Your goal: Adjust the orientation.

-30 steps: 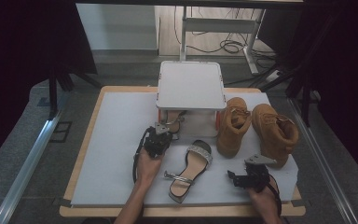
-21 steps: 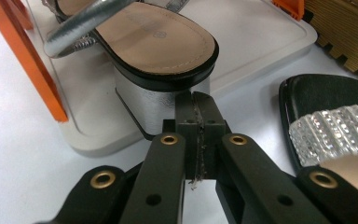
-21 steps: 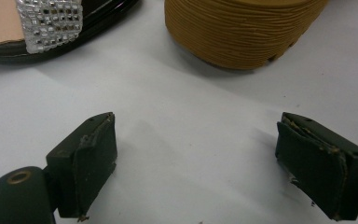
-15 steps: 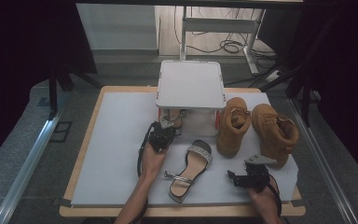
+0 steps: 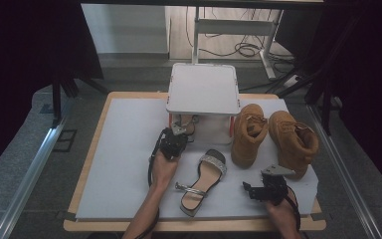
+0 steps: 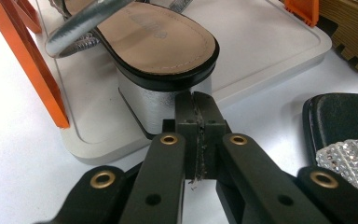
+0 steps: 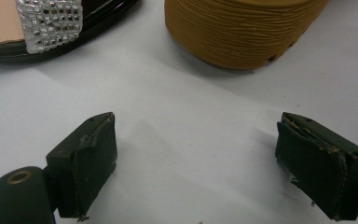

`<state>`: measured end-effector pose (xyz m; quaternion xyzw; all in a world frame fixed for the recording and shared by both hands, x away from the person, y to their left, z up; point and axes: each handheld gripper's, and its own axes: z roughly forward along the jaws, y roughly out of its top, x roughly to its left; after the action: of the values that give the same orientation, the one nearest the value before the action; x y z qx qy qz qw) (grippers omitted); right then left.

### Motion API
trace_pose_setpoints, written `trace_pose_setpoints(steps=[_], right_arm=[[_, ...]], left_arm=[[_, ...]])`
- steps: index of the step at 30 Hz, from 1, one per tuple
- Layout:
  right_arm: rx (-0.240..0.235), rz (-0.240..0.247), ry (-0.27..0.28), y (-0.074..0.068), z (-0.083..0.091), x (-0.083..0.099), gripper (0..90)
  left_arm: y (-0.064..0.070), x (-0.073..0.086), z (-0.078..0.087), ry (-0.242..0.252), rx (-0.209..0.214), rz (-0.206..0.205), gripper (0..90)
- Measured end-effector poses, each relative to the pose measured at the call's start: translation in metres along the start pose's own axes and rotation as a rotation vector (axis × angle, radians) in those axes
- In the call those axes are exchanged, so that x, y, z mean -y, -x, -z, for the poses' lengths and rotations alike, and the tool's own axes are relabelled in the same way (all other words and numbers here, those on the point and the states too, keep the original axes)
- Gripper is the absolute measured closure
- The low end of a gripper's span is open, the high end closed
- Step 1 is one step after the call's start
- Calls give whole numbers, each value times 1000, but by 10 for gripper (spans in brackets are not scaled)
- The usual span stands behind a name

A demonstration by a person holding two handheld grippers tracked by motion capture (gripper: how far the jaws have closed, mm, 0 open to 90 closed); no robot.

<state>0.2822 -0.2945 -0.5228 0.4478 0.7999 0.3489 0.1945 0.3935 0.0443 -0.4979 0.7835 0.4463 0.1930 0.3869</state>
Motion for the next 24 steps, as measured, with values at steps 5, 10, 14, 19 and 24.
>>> trace_pose_setpoints(steps=[5,10,14,19,24], right_arm=[[0,0,0,0,0,0,128],[0,-1,0,0,0,0,128],[0,-1,0,0,0,0,128],[0,0,0,0,0,0,129],[0,0,0,0,0,0,129]], left_arm=[[2,-1,-1,-1,2,-7,882],[0,-1,-1,2,3,-3,892],[-1,0,0,3,-1,0,893],[-4,-1,1,10,-3,10,894],[-4,-2,1,11,1,19,894]])
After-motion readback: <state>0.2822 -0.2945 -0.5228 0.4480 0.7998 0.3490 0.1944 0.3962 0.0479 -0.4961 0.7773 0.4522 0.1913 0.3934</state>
